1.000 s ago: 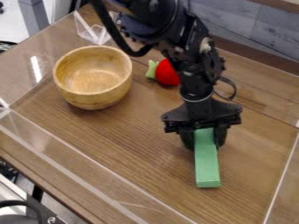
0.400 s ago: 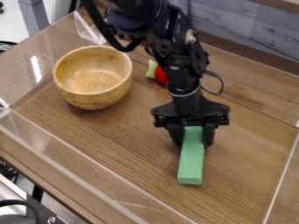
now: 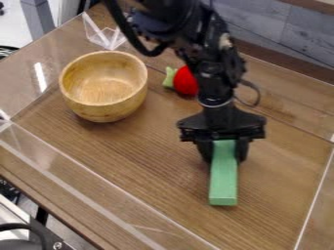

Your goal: Remove the green stick from the brown bowl and put it on the table

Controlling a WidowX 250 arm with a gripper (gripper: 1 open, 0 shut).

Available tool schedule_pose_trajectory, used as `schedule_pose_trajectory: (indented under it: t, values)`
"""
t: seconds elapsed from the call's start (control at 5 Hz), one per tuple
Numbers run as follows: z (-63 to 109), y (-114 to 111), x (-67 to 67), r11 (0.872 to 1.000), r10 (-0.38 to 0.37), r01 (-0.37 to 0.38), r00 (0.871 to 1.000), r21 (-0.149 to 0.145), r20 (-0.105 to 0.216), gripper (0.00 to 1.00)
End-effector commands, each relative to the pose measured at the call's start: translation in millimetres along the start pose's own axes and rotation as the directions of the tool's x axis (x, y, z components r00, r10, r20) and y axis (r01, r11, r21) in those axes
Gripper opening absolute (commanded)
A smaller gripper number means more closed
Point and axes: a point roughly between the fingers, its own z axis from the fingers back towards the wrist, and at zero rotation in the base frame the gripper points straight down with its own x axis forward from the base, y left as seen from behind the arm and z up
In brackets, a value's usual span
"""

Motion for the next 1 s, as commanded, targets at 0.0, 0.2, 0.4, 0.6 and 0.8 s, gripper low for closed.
schedule_pose_trajectory:
  t: [0.0,0.2,0.4,0.6,0.8]
  values:
    - [7.7,-5,9.8,1.0,-0.021,0.022,0.999,-0.022,0.026,0.0]
    - [7.6,-5,10.3,0.999,-0.045,0.045,0.999,-0.023,0.021,0.0]
    - [13.9,-2,8.5,0.999,-0.044,0.045,0.999,-0.031,0.024,0.0]
    - [28.4,-1,5.5,0.999,-0.036,0.037,0.999,-0.038,0.028,0.0]
    - [42.1,3,3.1,0.999,-0.021,0.022,0.999,-0.043,0.031,0.0]
